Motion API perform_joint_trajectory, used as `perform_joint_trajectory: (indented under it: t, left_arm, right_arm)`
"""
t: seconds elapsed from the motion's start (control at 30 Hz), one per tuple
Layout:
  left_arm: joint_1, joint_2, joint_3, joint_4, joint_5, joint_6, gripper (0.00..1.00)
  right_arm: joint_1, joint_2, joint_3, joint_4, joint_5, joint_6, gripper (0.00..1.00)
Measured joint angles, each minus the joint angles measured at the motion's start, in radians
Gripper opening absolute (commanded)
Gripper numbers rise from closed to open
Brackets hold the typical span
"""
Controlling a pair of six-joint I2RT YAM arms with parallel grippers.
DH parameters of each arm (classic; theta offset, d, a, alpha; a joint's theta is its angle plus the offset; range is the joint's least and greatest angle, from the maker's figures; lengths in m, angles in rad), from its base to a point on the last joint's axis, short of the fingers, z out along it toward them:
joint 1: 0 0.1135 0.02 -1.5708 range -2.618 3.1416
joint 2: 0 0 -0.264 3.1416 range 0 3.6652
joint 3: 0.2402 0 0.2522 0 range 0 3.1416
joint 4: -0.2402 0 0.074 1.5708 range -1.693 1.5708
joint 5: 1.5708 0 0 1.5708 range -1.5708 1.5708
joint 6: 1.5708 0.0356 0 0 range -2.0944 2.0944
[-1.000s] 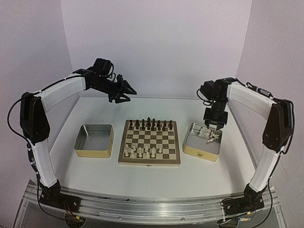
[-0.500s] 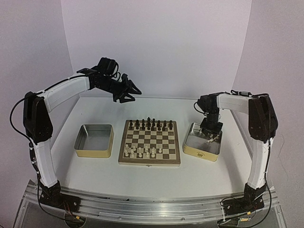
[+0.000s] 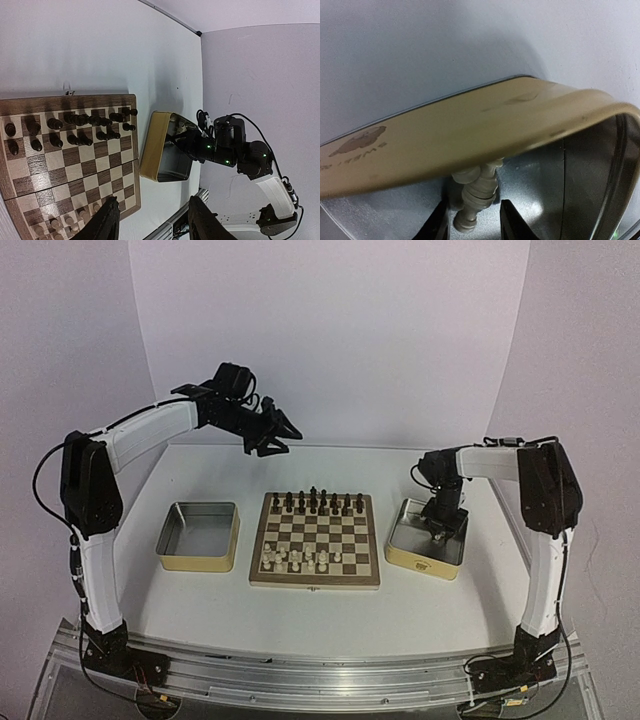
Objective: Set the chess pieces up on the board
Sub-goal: Pick up the chess piece from the storage box.
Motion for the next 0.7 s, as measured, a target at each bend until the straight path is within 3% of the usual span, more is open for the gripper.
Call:
perform_joint_trajectory:
  t: [0.27,0.47,0.7]
  left_arm:
    - [0.000,0.006,0.017,-0.001,0.000,0.000,0.46]
    - [0.000,0.017,0.038,0.001,0.017,-0.001,0.46]
    - [-0.002,0.048,0.045,0.029,0.101,-0.013,0.47]
  right_arm:
    - [-0.003,0.000,-0.002,0.016,-0.011,0.006,0.00]
    - [-0.004,-0.037,-0.045,0.029,-0.061,-0.039,0.00]
    - [-0.009,-0.169,-0.124,0.022,-0.204,-0.219,0.00]
